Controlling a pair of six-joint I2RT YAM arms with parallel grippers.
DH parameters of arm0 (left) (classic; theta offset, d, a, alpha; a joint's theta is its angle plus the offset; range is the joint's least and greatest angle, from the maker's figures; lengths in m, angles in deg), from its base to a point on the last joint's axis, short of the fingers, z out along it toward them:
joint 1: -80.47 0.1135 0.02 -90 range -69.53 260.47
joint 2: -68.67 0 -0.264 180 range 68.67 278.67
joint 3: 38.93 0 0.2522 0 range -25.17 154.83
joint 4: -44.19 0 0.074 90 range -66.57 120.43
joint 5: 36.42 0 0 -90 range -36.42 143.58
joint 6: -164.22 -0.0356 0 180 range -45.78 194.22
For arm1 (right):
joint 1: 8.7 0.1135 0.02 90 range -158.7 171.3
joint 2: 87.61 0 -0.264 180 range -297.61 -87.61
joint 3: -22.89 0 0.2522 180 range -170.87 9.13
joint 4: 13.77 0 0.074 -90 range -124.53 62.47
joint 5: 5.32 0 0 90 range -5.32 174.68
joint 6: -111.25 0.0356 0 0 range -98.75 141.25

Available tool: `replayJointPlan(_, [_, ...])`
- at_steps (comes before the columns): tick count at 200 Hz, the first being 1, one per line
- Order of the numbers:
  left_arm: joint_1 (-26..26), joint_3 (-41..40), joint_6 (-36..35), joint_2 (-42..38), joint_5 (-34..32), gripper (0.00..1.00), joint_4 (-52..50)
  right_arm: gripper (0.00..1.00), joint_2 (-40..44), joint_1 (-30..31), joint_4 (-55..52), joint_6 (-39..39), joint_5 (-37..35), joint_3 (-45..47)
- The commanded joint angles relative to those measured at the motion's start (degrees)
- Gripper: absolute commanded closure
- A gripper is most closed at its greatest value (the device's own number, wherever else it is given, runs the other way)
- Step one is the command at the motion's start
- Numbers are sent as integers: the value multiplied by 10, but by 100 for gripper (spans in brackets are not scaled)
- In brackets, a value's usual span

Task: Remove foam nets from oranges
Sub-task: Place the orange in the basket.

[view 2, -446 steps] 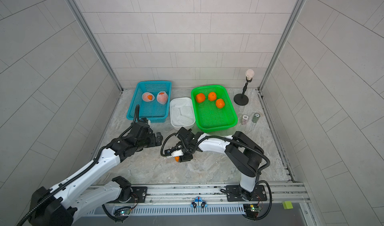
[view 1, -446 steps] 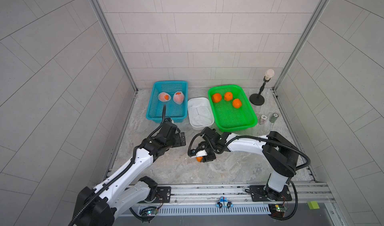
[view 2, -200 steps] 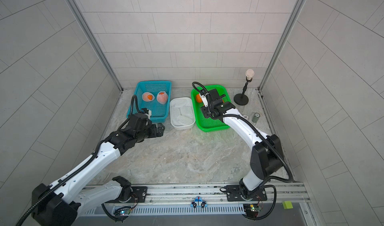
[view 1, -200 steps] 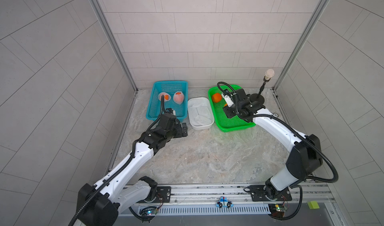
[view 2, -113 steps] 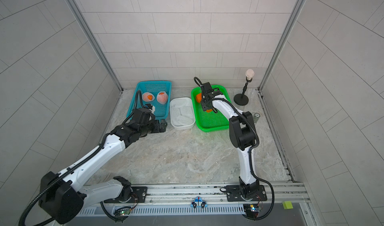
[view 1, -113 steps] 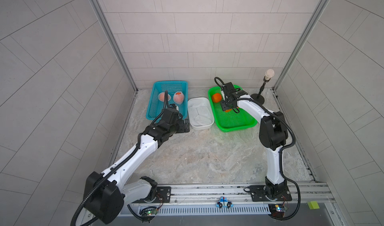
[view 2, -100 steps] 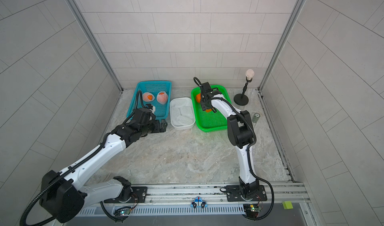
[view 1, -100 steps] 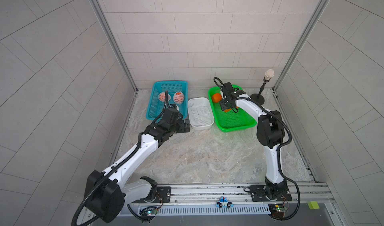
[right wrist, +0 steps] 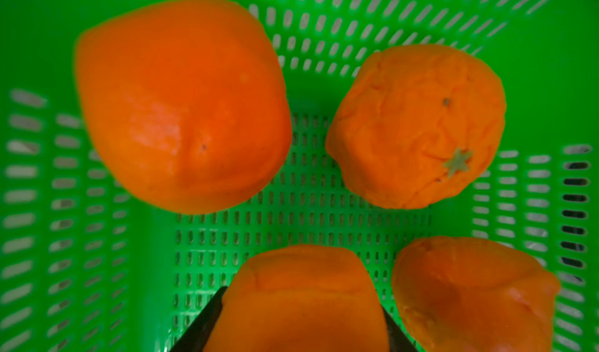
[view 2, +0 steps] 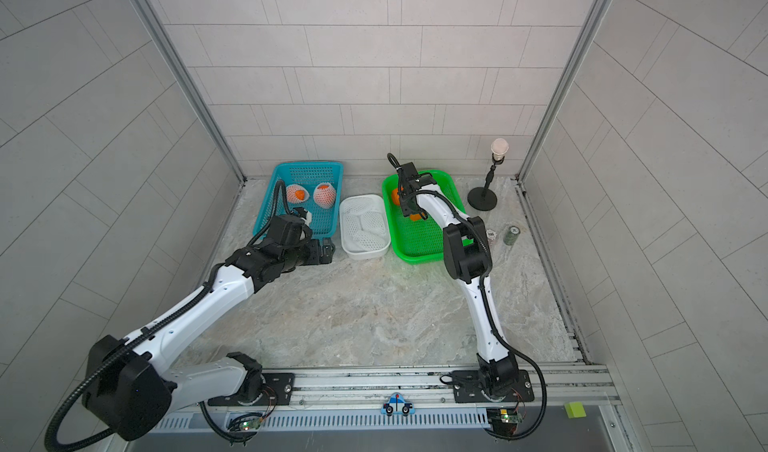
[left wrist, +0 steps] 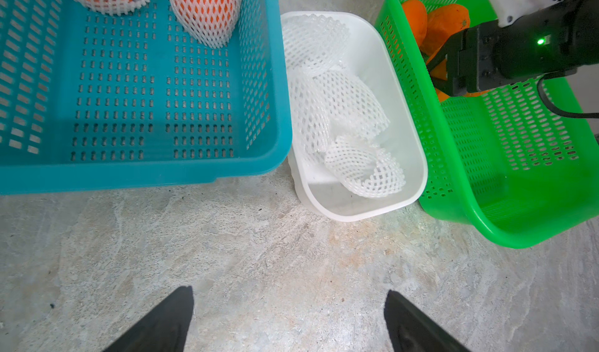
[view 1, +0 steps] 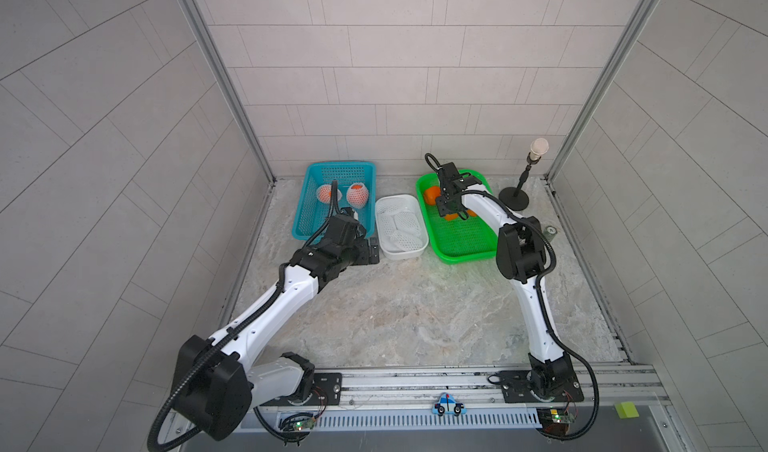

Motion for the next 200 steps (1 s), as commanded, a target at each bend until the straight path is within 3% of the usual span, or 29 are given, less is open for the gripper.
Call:
replayJointPlan(1, [4, 3, -7, -3, -2, 2, 5, 59, -17, -4, -24, 13, -16, -23])
replayJointPlan(200, [5, -22, -1, -33, 16, 2, 30, 28, -12, -3, -52, -3, -47, -62])
